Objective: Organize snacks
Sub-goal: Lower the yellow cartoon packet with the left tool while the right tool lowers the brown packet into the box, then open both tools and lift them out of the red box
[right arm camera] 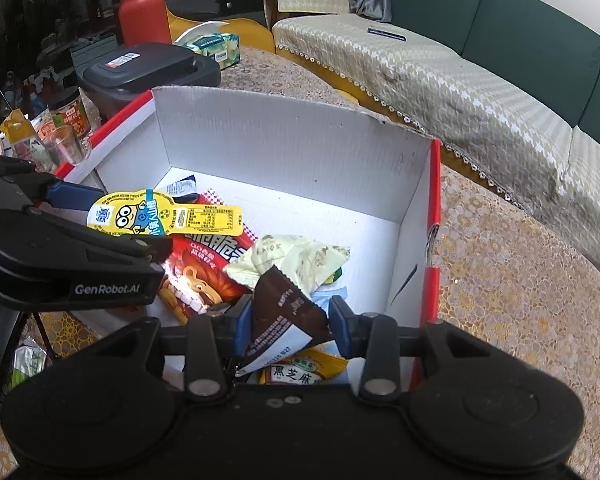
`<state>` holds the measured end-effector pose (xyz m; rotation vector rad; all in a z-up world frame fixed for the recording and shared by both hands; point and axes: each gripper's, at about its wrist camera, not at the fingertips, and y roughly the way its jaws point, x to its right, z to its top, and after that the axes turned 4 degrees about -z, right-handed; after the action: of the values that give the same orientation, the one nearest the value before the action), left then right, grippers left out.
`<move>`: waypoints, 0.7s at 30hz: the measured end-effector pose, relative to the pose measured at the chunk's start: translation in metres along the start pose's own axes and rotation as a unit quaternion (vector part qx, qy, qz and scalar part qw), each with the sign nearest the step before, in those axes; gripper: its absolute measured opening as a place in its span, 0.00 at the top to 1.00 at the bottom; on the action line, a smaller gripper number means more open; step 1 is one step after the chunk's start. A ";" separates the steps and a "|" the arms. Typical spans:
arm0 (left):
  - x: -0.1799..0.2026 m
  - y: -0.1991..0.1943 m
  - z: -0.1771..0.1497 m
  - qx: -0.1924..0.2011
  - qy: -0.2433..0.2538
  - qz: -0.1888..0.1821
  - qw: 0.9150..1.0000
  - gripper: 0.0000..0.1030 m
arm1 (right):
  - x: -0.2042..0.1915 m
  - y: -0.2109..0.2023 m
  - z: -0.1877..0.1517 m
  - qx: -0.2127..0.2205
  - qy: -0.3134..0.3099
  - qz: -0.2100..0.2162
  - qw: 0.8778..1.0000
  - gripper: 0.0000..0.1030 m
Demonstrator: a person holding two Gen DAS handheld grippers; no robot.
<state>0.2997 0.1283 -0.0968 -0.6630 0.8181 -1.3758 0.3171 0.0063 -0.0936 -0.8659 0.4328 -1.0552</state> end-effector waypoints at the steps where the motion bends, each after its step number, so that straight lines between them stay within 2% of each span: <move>1: -0.001 -0.001 0.000 -0.001 -0.003 -0.002 1.000 0.32 | 0.000 0.000 0.000 -0.001 0.000 0.001 1.000 0.63; 7: -0.003 -0.013 0.000 0.012 -0.016 -0.011 1.000 0.30 | 0.006 -0.006 -0.001 -0.008 0.017 0.012 1.000 0.61; 13: -0.001 -0.034 -0.002 0.034 -0.019 -0.019 0.999 0.26 | 0.013 -0.024 -0.003 0.005 0.034 0.023 0.999 0.57; 17: 0.000 -0.050 -0.003 0.047 -0.020 -0.022 0.998 0.26 | 0.016 -0.039 -0.004 0.022 0.042 0.026 0.999 0.42; 20: 0.000 -0.065 -0.005 0.057 -0.021 -0.028 0.998 0.26 | 0.020 -0.054 -0.006 0.032 0.048 0.029 0.998 0.37; 21: 0.000 -0.070 -0.006 0.061 -0.022 -0.031 0.997 0.25 | 0.022 -0.058 -0.006 0.036 0.051 0.030 0.998 0.33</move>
<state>0.2545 0.1221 -0.0437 -0.6256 0.6792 -1.4494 0.2895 -0.0281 -0.0492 -0.7334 0.5013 -1.0561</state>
